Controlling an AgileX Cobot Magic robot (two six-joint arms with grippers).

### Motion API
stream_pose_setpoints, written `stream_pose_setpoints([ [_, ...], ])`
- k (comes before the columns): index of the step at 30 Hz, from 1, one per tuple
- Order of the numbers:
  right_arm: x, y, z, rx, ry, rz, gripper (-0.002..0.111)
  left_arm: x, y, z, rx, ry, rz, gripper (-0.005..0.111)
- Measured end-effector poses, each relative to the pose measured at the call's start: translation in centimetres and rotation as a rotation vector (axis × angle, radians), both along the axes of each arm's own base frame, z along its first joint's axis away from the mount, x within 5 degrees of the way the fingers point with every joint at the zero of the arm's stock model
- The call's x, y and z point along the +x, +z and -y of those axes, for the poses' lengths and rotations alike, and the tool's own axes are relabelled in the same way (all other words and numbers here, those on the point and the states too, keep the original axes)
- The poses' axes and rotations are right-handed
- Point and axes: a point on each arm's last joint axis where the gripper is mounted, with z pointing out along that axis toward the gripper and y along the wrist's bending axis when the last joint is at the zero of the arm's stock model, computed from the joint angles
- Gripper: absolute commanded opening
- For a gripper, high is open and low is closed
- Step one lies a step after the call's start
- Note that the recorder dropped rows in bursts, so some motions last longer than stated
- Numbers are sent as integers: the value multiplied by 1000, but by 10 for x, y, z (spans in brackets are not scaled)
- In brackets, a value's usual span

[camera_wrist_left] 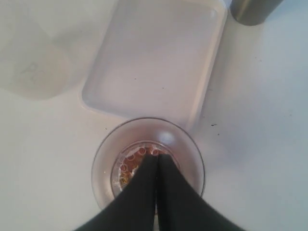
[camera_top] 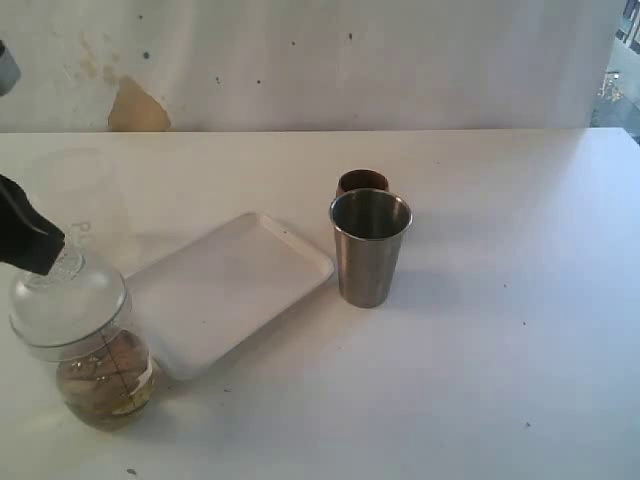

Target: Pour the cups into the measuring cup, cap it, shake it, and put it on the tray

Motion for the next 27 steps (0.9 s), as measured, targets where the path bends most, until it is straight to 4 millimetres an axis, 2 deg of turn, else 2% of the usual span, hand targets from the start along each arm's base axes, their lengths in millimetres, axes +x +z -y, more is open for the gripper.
stream_pose_setpoints([
  [6, 0, 0, 0, 0, 0, 0, 0, 0, -16, -1, 10, -2, 0, 0],
  [21, 0, 0, 0, 0, 0, 0, 0, 0, -25, -2, 7, 3, 43, 1],
  [25, 0, 0, 0, 0, 0, 0, 0, 1, -25, -2, 5, 2, 50, 9],
  [27, 0, 0, 0, 0, 0, 0, 0, 2, -25, -1, 1, 3, 59, 20],
])
